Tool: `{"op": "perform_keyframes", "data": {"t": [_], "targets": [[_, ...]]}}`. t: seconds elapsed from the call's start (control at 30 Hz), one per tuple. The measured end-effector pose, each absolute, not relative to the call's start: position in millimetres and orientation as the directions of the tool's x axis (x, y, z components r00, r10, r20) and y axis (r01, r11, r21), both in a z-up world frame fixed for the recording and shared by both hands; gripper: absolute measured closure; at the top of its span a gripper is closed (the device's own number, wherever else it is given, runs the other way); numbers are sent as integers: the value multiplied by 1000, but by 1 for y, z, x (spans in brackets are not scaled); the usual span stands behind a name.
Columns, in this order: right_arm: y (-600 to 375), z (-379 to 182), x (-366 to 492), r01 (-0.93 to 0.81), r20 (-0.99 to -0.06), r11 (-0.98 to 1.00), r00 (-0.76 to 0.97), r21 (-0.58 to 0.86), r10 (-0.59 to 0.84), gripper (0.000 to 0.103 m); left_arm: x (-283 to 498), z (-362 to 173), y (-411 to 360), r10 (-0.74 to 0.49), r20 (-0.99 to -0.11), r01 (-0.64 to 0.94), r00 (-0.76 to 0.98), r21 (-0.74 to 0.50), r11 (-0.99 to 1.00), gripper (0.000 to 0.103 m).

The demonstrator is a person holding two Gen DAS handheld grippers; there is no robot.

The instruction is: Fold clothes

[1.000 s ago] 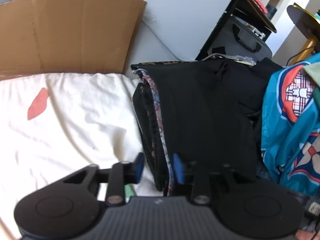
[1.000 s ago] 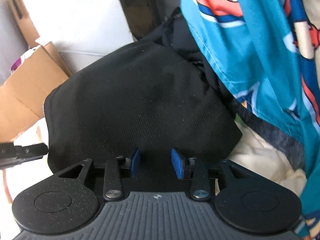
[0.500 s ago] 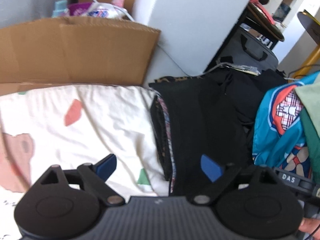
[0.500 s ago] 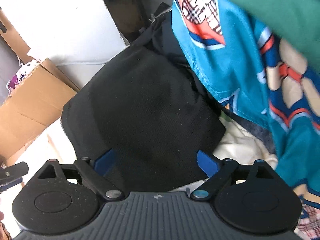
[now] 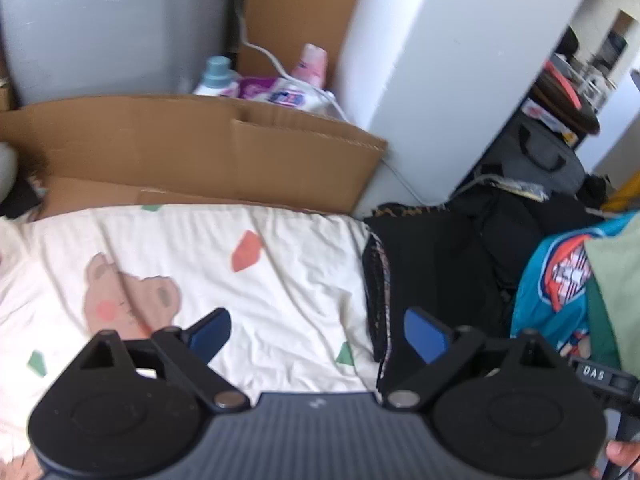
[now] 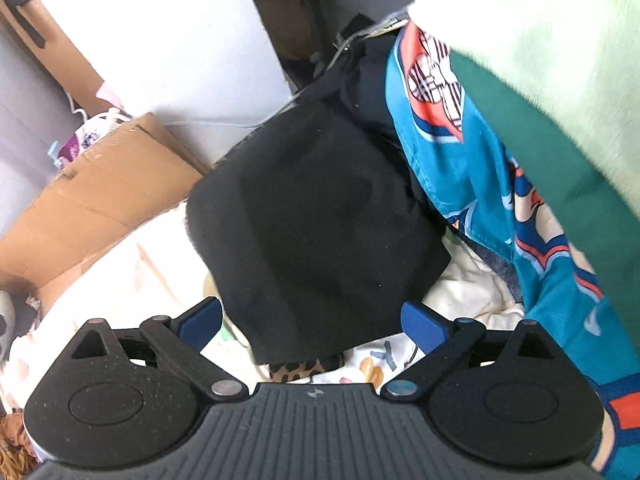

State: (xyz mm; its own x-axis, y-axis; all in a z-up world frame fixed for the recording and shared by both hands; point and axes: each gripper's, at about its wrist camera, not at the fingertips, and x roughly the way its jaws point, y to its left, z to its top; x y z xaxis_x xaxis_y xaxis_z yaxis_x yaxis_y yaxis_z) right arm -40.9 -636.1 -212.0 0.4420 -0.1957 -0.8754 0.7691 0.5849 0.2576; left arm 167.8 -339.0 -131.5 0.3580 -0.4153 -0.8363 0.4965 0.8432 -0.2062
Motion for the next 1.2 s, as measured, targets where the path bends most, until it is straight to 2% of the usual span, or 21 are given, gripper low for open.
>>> {"op": "perform_keyframes", "data": {"t": [0.3, 0.43, 0.77, 1.2], "targets": [[-618, -157, -46, 749, -880, 607, 446, 266, -165, 3, 151, -71, -302, -370, -848, 486, 379, -158, 859, 1], [-609, -132, -47, 734, -878, 625, 453, 266, -157, 3, 141, -53, -292, -327, -876, 509, 355, -112, 853, 1], [-580, -73, -46, 690, -875, 679, 461, 249, -149, 3, 119, -9, -248, -302, -878, 501, 372, -84, 862, 1], [-525, -5, -38, 613, -857, 748, 502, 256, -118, 3, 97, 48, -160, -246, -860, 398, 448, -55, 916, 1]]}}
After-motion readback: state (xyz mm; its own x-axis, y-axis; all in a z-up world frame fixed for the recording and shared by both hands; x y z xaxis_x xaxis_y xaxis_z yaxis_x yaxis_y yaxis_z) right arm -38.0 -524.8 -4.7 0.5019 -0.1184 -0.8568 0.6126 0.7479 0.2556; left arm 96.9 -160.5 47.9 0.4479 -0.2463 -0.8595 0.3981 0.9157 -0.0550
